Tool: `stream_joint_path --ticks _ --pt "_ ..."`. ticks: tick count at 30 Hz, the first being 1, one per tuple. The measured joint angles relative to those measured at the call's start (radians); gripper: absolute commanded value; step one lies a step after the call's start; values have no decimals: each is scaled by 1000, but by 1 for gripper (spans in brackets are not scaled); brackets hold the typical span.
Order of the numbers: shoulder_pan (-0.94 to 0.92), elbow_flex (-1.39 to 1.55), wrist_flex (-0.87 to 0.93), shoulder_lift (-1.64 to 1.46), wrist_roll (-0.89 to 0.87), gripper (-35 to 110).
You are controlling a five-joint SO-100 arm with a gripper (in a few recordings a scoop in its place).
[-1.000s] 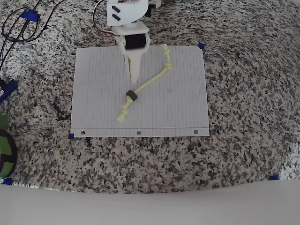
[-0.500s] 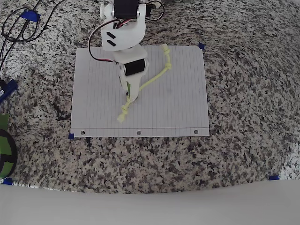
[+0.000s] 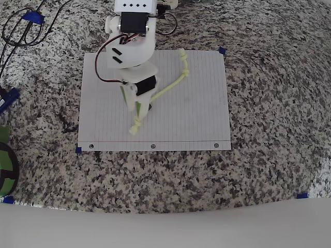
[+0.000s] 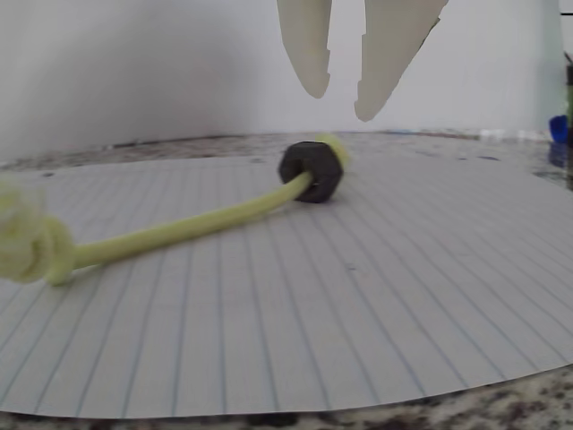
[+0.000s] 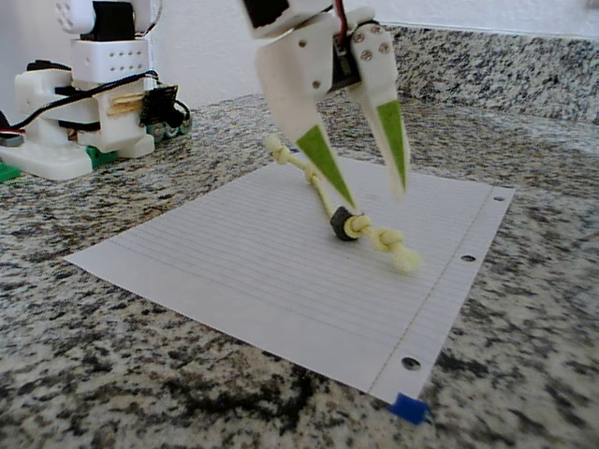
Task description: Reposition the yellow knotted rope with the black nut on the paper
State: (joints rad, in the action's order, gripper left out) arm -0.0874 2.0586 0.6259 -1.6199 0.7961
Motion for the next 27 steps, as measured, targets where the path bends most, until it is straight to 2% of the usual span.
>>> stream_joint_path --ticks 27 --pt "17 -49 -51 141 -64 30"
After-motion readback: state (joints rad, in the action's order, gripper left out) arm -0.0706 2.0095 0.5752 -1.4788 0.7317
